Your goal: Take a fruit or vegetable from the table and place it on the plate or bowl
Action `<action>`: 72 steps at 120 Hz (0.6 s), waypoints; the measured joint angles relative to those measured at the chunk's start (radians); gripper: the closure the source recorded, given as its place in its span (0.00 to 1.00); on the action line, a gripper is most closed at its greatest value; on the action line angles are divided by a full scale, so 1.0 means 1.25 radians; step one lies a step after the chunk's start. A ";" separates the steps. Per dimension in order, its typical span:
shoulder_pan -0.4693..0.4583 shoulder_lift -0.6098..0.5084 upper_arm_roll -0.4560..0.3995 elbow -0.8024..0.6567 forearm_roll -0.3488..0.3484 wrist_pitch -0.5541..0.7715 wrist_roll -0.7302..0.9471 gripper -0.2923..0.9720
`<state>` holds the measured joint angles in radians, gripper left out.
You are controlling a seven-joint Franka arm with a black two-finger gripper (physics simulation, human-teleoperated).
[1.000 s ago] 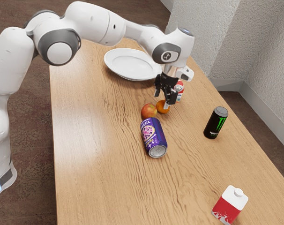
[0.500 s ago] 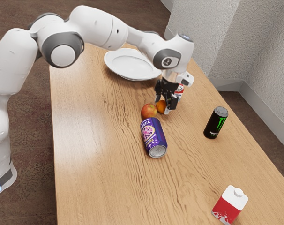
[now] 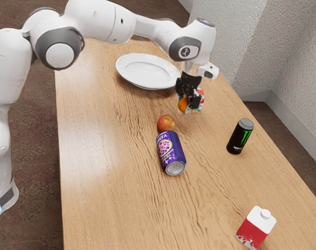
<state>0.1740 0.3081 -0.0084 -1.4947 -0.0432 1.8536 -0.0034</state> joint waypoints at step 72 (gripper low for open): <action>0.196 0.006 0.016 0.156 0.008 -0.113 -0.002 0.55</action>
<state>0.4189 0.3150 0.0118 -1.2997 -0.0336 1.7119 -0.0056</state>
